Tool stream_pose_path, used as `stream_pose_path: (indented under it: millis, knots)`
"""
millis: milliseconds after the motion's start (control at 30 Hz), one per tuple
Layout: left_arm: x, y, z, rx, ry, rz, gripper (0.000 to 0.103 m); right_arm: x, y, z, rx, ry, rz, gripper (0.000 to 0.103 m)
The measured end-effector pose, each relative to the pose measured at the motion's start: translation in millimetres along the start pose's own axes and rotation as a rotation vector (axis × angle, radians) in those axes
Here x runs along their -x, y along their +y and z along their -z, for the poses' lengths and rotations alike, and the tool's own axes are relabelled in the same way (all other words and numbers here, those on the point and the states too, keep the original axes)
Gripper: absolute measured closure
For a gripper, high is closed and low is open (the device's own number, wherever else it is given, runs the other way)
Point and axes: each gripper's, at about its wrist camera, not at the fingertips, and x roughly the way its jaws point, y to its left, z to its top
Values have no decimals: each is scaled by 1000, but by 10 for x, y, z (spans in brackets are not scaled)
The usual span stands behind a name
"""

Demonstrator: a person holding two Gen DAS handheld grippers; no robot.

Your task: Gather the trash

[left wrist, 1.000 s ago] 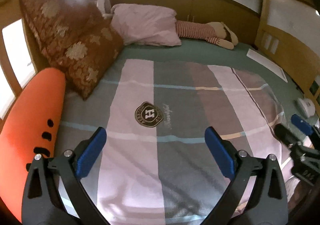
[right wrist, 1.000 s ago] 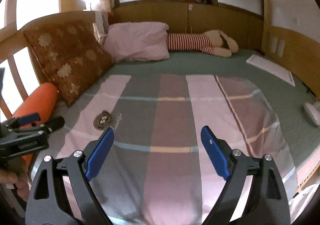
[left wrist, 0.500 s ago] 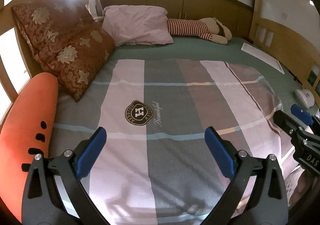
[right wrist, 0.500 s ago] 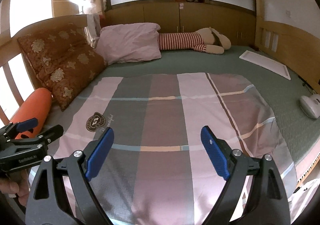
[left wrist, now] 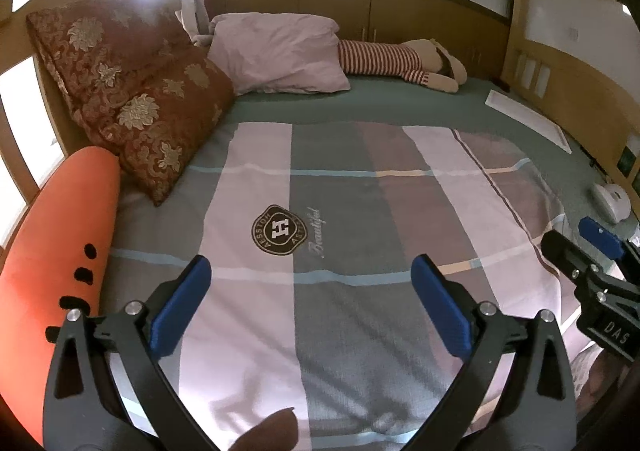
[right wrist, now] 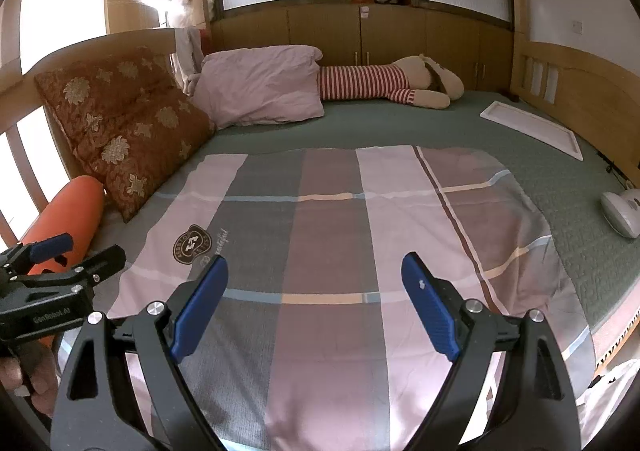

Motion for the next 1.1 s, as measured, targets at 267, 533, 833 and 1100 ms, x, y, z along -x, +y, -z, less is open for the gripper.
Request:
stream_pose_path:
  millis: [267,533,833,1100]
  knots:
    - [10,-40,-24,14,10,47,3,7,-6,-7,2,-1,0,16]
    - [23,-69,-32,19,-1,26,3,4,-6,-4,3,2,-1,16]
    - [8,-54,-37,23,9,36,3,-25,6,23,6,9,-2,16]
    - [-14,-66,-17,15,21,45,3,-29,-7,32,11,14,-5,16]
